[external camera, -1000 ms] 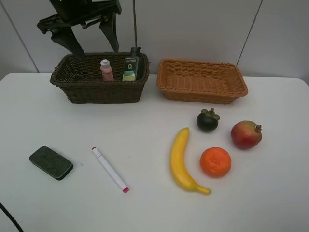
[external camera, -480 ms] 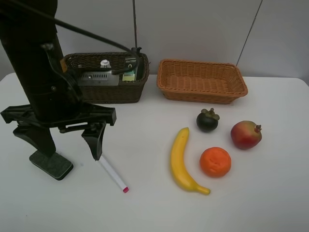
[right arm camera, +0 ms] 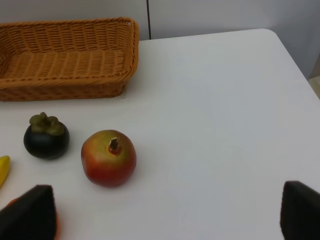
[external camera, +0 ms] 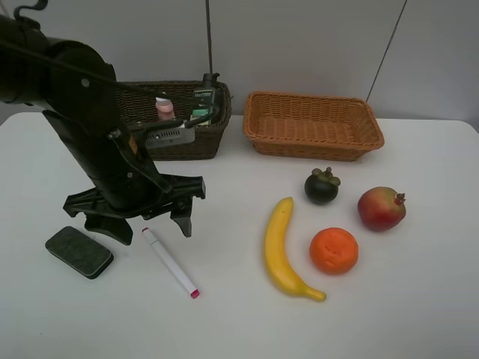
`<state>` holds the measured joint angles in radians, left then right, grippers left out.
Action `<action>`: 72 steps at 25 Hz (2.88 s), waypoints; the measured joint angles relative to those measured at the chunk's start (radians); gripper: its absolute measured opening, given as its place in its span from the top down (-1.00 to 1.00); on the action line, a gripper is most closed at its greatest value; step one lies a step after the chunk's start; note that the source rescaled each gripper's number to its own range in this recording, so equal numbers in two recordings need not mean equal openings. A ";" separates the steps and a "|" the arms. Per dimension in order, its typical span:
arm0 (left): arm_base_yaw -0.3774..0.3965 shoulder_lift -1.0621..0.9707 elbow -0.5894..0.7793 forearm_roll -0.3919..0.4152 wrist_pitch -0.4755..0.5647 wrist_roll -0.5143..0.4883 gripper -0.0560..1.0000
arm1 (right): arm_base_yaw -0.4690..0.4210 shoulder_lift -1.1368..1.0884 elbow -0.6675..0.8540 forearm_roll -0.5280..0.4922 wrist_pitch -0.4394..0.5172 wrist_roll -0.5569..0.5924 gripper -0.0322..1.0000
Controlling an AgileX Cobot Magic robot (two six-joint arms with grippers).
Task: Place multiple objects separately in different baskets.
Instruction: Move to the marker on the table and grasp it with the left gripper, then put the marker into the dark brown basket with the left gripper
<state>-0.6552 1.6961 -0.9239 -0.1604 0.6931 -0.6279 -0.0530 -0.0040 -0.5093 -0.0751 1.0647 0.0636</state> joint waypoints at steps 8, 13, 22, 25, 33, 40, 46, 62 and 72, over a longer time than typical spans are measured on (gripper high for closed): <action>0.000 0.195 0.004 0.009 -0.064 0.001 -0.92 | 0.000 0.000 0.000 0.000 0.000 0.000 -0.98; 0.000 0.268 0.005 0.016 -0.137 0.001 -0.92 | 0.000 0.000 0.000 0.000 0.000 0.000 -0.98; 0.001 0.291 -0.036 0.020 -0.105 0.008 -0.91 | 0.000 0.000 0.000 0.000 0.000 -0.001 -0.98; 0.001 0.292 -0.041 0.020 -0.100 0.011 -0.63 | 0.000 0.000 0.000 0.000 0.000 -0.001 -0.98; 0.001 0.292 -0.041 0.020 -0.096 0.030 0.89 | 0.000 0.000 0.000 0.000 0.000 -0.001 -0.98; 0.001 0.293 -0.116 -0.012 0.004 0.074 0.89 | 0.000 0.000 0.000 0.000 0.000 -0.001 -0.98; 0.001 0.259 -0.385 -0.098 0.222 0.212 0.89 | 0.000 0.000 0.000 0.000 0.000 -0.001 -0.98; 0.437 0.261 -0.909 0.115 0.312 0.265 0.89 | 0.000 0.000 0.000 0.000 0.000 -0.001 -0.98; 0.541 0.367 -0.910 0.169 0.148 0.365 0.82 | 0.000 0.000 0.000 0.000 0.000 -0.001 -0.98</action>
<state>-0.1144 2.0628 -1.8338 0.0091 0.8409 -0.2629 -0.0530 -0.0040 -0.5093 -0.0751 1.0647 0.0627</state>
